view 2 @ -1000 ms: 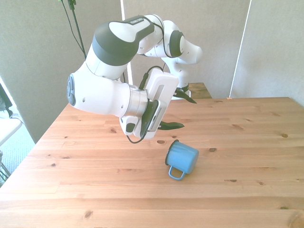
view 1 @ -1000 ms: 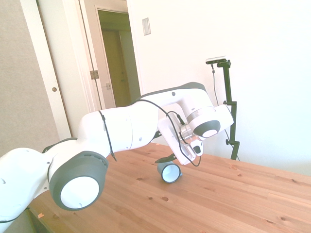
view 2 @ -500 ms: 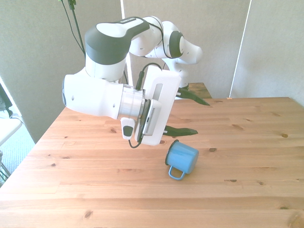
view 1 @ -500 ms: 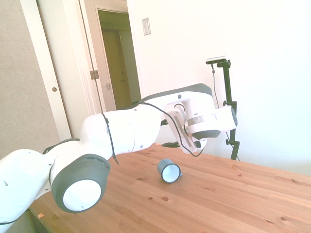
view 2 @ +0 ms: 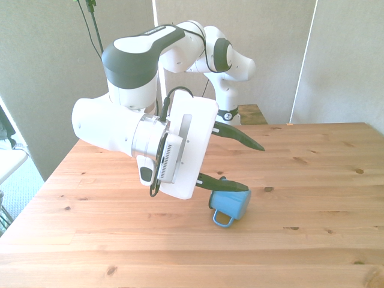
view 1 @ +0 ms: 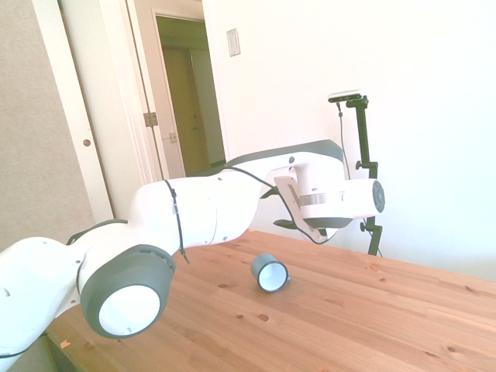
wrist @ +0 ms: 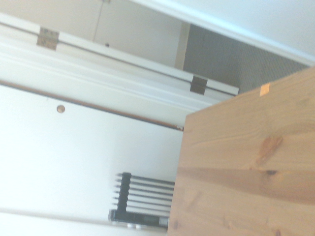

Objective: Flip the mug upright

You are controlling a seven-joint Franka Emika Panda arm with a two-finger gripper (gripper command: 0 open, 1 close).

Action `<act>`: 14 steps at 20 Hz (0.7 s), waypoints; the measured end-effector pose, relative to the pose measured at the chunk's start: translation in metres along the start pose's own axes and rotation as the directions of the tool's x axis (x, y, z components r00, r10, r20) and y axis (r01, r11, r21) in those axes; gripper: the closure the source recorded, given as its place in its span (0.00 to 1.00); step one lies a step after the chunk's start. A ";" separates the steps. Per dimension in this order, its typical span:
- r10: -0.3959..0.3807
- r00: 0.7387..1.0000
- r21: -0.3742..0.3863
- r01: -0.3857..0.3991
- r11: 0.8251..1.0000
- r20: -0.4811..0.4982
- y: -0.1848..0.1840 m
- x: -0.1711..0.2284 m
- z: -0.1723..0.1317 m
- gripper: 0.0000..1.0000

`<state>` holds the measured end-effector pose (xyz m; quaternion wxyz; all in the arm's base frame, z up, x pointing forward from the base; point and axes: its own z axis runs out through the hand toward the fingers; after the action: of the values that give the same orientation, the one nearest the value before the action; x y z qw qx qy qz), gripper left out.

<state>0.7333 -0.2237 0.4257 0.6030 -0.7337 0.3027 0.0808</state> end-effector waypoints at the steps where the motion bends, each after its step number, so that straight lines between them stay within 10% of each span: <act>1: 0.001 1.000 0.010 -0.001 1.000 -0.009 -0.001 0.001 0.000 0.00; 14: -0.017 1.000 0.045 0.018 0.999 -0.004 0.039 -0.009 -0.036 0.00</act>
<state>0.6958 -0.2580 0.4070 0.6195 -0.7226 0.2993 0.0671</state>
